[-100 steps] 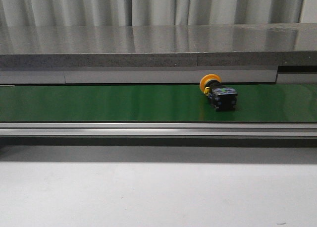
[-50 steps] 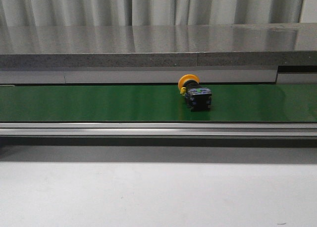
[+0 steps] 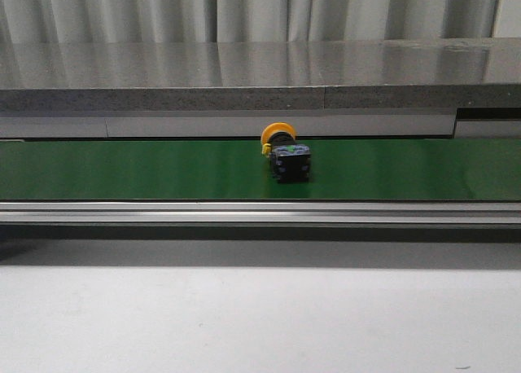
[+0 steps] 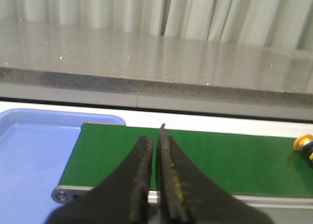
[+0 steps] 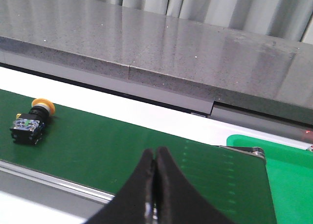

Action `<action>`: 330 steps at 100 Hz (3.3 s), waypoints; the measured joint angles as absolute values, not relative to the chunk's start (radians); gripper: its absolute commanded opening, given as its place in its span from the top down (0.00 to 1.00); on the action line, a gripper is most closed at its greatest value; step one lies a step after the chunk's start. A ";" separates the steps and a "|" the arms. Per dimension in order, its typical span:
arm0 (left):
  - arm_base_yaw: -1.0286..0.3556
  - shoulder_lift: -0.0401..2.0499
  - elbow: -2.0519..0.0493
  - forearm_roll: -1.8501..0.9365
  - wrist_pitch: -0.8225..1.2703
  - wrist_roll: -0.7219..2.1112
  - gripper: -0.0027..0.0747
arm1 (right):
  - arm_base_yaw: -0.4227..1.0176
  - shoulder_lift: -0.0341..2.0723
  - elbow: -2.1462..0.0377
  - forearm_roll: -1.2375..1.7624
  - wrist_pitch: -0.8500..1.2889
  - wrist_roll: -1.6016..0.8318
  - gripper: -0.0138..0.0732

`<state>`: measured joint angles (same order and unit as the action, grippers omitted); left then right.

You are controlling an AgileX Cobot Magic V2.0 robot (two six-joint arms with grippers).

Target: Move button from right to left

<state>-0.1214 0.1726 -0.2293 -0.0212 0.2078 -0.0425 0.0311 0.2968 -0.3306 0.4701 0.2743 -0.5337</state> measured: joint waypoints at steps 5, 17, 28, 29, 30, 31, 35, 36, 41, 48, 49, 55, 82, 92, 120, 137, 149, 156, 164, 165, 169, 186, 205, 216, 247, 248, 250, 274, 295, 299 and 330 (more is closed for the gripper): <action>-0.121 0.225 -0.280 -0.021 0.259 -0.042 0.96 | 0.031 0.297 -0.331 0.470 0.276 -0.534 0.91; -0.121 0.359 -0.405 -0.024 0.379 -0.042 0.96 | 0.031 0.297 -0.331 0.470 0.276 -0.534 0.91; -0.121 0.484 -0.507 -0.030 0.479 -0.042 0.96 | 0.031 0.297 -0.331 0.470 0.276 -0.534 0.91; -0.121 0.492 -0.520 -0.030 0.486 -0.042 0.96 | 0.031 0.297 -0.331 0.470 0.276 -0.534 0.91; -0.121 0.507 -0.527 -0.033 0.493 -0.042 0.96 | 0.031 0.297 -0.331 0.470 0.276 -0.534 0.91; -0.121 0.514 -0.540 -0.033 0.506 -0.042 0.96 | 0.031 0.297 -0.331 0.470 0.276 -0.534 0.91; -0.121 0.558 -0.570 -0.035 0.542 -0.042 0.96 | 0.031 0.297 -0.331 0.470 0.276 -0.534 0.91; -0.121 0.565 -0.581 -0.037 0.548 -0.042 0.96 | 0.031 0.297 -0.331 0.470 0.276 -0.534 0.91; -0.121 0.613 -0.618 -0.035 0.582 -0.042 0.96 | 0.031 0.297 -0.331 0.470 0.276 -0.534 0.91; -0.121 0.675 -0.661 -0.037 0.620 -0.042 0.96 | 0.031 0.297 -0.331 0.470 0.276 -0.534 0.91; -0.121 0.687 -0.665 -0.037 0.623 -0.042 0.96 | 0.031 0.297 -0.331 0.470 0.276 -0.534 0.91; -0.121 0.730 -0.694 -0.037 0.648 -0.042 0.96 | 0.031 0.297 -0.331 0.470 0.276 -0.534 0.91; -0.121 0.865 -0.732 -0.037 0.677 -0.042 0.96 | 0.031 0.297 -0.331 0.470 0.276 -0.534 0.91; -0.121 0.891 -0.732 -0.043 0.679 -0.042 0.90 | 0.031 0.297 -0.331 0.470 0.276 -0.534 0.91; -0.121 0.910 -0.733 -0.045 0.679 -0.041 0.29 | 0.031 0.297 -0.331 0.470 0.276 -0.534 0.91; -0.121 0.910 -0.733 -0.045 0.662 -0.041 0.17 | 0.031 0.297 -0.331 0.470 0.274 -0.534 0.91; -0.121 0.910 -0.733 -0.056 0.658 -0.041 0.17 | 0.031 0.297 -0.331 0.470 0.274 -0.534 0.91; -0.121 0.917 -0.733 -0.075 0.658 -0.041 0.17 | 0.031 0.297 -0.331 0.470 0.274 -0.534 0.91; -0.131 0.935 -0.739 -0.095 0.658 -0.039 0.17 | 0.031 0.297 -0.331 0.470 0.274 -0.534 0.91; -0.135 0.940 -0.739 -0.097 0.658 -0.039 0.17 | 0.031 0.297 -0.331 0.470 0.274 -0.534 0.91; -0.148 0.953 -0.744 -0.101 0.658 -0.038 0.17 | 0.031 0.297 -0.331 0.470 0.274 -0.534 0.91; -0.231 1.051 -0.801 -0.110 0.658 -0.035 0.17 | 0.031 0.297 -0.331 0.470 0.274 -0.534 0.91; -0.296 1.202 -0.906 -0.113 0.649 -0.033 0.17 | 0.031 0.297 -0.331 0.470 0.274 -0.534 0.91; -0.320 1.294 -0.973 -0.113 0.638 -0.033 0.17 | 0.031 0.297 -0.331 0.470 0.274 -0.534 0.91; -0.337 1.526 -1.108 -0.102 0.599 -0.033 0.17 | 0.031 0.297 -0.331 0.470 0.274 -0.534 0.91; -0.337 1.530 -1.111 -0.100 0.597 -0.033 0.17 | 0.031 0.297 -0.331 0.470 0.274 -0.534 0.91; -0.337 1.542 -1.114 -0.095 0.594 -0.033 0.17 | 0.031 0.297 -0.331 0.470 0.274 -0.534 0.91; -0.337 1.644 -1.144 -0.032 0.575 -0.033 0.18 | 0.031 0.297 -0.331 0.470 0.274 -0.534 0.91; -0.327 1.702 -1.147 0.049 0.564 -0.082 0.28 | 0.031 0.297 -0.331 0.470 0.274 -0.534 0.91; -0.323 1.707 -1.147 0.056 0.562 -0.087 0.33 | 0.031 0.297 -0.331 0.470 0.274 -0.534 0.91; -0.315 1.710 -1.148 0.081 0.560 -0.092 0.88 | 0.031 0.297 -0.331 0.470 0.274 -0.534 0.91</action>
